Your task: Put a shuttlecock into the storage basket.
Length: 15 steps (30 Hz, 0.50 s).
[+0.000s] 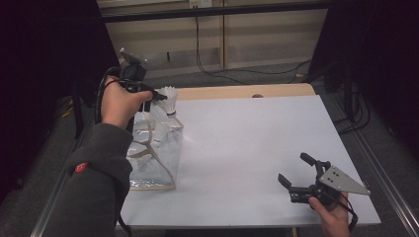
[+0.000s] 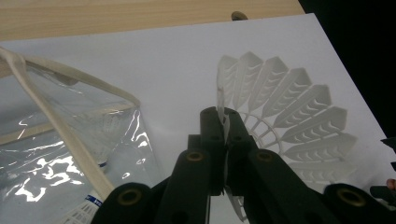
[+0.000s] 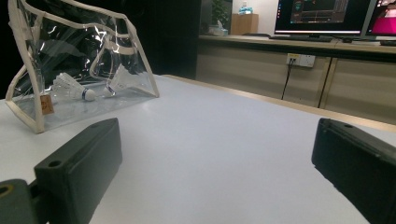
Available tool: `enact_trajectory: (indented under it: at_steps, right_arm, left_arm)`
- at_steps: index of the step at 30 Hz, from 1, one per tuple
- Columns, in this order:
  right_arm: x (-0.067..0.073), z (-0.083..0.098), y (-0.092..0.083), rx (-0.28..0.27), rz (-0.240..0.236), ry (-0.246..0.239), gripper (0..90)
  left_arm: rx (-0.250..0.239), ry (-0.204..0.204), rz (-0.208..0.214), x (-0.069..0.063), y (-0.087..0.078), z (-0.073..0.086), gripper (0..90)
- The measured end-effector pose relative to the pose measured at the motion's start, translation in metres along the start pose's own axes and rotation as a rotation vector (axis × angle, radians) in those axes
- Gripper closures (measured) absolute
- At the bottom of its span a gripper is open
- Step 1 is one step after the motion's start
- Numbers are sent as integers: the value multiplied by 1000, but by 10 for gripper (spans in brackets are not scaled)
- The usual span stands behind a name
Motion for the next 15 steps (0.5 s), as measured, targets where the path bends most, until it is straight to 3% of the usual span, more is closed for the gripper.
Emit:
enact_trajectory:
  at_steps: [15]
  right_arm:
    - [0,0,0,-1,-1,-5,17]
  left_arm:
    - [-11,-11,-8,6,-10,1,897]
Point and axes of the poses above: each handheld gripper's, and its own axes: y roughly forward along the jaws, z roughly out of its underside, x roughly to its left, the point moved 4 cm from there along y, roughly forward along the jaws, and after that the axes turned 8 degrees about x, right-handed, at the moved point
